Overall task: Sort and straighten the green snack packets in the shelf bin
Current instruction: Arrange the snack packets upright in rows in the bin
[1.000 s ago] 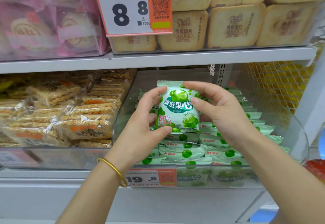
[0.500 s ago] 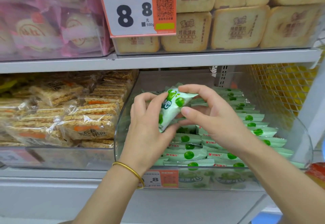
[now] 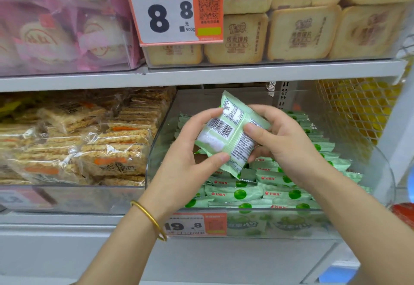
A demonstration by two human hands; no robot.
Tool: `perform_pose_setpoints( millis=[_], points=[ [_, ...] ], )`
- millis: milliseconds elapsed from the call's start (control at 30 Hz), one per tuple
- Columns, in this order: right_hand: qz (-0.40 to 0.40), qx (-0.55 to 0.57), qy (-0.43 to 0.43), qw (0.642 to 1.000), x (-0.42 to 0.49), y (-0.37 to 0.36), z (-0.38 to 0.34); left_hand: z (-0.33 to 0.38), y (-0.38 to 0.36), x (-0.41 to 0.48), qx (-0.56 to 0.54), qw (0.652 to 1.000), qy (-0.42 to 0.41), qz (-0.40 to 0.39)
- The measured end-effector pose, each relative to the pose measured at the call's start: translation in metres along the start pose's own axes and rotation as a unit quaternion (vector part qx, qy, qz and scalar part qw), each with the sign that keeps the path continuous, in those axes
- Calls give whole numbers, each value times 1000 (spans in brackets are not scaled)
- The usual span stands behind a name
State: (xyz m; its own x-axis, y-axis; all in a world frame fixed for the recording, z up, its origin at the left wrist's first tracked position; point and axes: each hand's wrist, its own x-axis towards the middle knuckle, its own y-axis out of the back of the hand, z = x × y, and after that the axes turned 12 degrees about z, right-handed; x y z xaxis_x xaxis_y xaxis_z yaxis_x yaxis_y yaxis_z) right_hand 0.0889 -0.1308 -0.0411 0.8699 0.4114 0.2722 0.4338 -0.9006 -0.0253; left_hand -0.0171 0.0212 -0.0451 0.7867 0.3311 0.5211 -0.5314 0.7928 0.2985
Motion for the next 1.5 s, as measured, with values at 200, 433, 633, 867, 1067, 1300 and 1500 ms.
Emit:
perform_pose_setpoints(
  millis=[200,433,633,867,1067,1300,1500],
  points=[
    [-6,6,2,1000,1,0,3,-1,1,1,-14,1000,5,-1],
    [2,-6,0,1000,0,0,2,-2,-1,1,-23,1000,18,-4],
    [13,11,-32,999,1,-1,3,-1,-3,3,-121,985,107,54],
    [31,46,-57,997,5,7,4,-1,-2,12,-316,889,307,127],
    [43,-140,80,986,2,3,2,-4,-8,16,-288,892,330,112],
    [105,-263,135,950,2,5,5,-17,-9,16,78,974,147,151],
    [81,-409,175,892,0,-1,8,-24,-9,16,120,977,144,101]
  ],
)
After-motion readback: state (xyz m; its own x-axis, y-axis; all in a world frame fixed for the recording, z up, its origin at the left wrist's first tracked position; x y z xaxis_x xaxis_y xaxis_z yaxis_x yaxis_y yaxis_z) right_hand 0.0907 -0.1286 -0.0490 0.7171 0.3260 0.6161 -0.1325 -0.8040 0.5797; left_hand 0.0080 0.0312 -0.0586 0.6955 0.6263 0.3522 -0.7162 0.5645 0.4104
